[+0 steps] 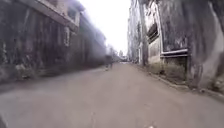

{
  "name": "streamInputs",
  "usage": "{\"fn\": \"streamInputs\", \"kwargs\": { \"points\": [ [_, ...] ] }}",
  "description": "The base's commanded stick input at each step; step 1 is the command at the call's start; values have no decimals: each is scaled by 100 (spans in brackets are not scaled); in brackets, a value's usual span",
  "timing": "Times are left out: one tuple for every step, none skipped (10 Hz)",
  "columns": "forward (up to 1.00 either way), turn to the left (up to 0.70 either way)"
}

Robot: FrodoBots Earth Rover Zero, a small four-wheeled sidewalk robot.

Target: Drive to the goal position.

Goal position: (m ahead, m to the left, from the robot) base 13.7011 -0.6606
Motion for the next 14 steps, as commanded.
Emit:
{"fn": "streamInputs", "kwargs": {
  "points": [
    [50,1],
    [50,1],
    [50,1],
    [50,1],
    [50,1],
    [50,1],
    [50,1],
    [50,1],
    [50,1],
    [50,1],
    [50,1],
    [50,1],
    [50,1],
    [50,1]
  ]
}}
